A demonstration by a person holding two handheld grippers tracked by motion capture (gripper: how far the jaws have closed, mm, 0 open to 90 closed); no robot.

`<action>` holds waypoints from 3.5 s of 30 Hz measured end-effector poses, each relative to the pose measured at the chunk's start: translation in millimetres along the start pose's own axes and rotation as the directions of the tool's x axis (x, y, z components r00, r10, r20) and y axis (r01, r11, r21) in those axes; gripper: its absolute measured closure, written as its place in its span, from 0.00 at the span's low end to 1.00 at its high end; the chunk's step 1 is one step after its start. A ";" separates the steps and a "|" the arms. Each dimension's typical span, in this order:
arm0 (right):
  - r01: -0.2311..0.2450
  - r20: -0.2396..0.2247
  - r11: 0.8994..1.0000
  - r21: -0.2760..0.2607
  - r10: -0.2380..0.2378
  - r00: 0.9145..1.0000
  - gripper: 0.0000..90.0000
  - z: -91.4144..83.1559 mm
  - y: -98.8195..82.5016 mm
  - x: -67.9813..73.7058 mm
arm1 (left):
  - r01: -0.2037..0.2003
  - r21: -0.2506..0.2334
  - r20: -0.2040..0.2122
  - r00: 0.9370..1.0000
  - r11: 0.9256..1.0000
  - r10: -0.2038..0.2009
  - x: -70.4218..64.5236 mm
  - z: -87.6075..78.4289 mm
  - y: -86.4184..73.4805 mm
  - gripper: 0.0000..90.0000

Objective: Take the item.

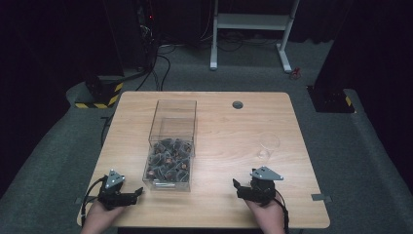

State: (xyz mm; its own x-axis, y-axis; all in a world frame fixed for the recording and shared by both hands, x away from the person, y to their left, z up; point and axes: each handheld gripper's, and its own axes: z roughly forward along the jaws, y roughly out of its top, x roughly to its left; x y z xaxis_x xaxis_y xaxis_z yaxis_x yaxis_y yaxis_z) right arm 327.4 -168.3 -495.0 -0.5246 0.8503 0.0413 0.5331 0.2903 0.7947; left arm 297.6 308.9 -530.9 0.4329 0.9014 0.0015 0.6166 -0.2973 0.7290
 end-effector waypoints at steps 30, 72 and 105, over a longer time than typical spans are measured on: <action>0.024 -0.040 0.999 -0.040 -0.026 0.999 0.24 -0.5 31.2 11.9 | 0.000 0.001 0.000 1.000 1.000 0.000 0.0 0.1 0.1 0.10; 0.118 -0.122 0.987 -0.108 -0.131 0.984 0.38 3.0 76.6 56.1 | -0.003 0.004 0.002 1.000 1.000 0.003 0.0 0.2 0.2 0.10; 0.141 -0.185 0.986 -0.093 -0.157 0.970 0.43 22.2 89.3 89.7 | -0.006 0.005 0.004 1.000 1.000 0.006 0.3 0.1 0.2 0.09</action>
State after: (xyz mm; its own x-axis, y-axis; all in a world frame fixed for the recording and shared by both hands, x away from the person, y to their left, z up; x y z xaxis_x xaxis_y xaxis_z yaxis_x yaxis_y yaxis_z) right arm 342.7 -56.4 -433.9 -0.7154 0.6982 0.0278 0.3898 0.3657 0.8452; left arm 297.9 309.2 -530.8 0.4394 0.8983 0.0029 0.6172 -0.3042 0.7257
